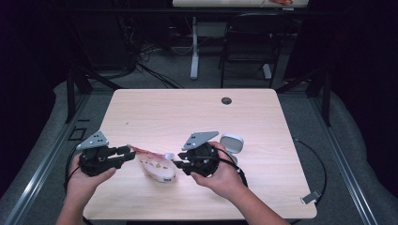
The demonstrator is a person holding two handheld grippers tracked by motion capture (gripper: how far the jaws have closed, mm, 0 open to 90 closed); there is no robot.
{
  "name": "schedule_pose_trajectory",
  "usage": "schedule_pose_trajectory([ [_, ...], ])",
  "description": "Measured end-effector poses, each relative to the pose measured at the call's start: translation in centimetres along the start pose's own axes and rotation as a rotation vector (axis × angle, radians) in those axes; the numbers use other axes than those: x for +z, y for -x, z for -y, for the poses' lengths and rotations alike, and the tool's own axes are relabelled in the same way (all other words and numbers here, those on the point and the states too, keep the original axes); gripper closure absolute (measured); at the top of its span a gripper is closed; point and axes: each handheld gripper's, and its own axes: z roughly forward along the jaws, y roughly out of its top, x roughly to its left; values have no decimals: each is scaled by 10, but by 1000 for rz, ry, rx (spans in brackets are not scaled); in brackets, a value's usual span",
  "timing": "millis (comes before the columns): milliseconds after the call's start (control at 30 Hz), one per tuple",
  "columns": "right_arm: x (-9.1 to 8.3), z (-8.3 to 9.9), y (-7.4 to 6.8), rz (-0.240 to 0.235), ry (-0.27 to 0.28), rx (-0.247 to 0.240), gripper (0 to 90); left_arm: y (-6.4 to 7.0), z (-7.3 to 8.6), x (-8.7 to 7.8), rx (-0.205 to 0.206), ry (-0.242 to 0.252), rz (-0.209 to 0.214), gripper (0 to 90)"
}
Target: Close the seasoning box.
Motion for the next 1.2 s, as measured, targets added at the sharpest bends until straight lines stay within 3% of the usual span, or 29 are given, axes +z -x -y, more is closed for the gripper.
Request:
schedule_pose_trajectory([
  [567,23,-4,-1,-11,12,17,645,-5,3,5,4,-4,7,744],
  [867,28,-6,-2,2,8,11,697,-8,5,4,-16,1,35,808],
  [1067,26,-7,-1,0,-1,4,703,-6,4,4,2,-11,23,895],
  [1200,25,-7,0,0,1,7,703,-5,4,5,19,-8,21,900],
])
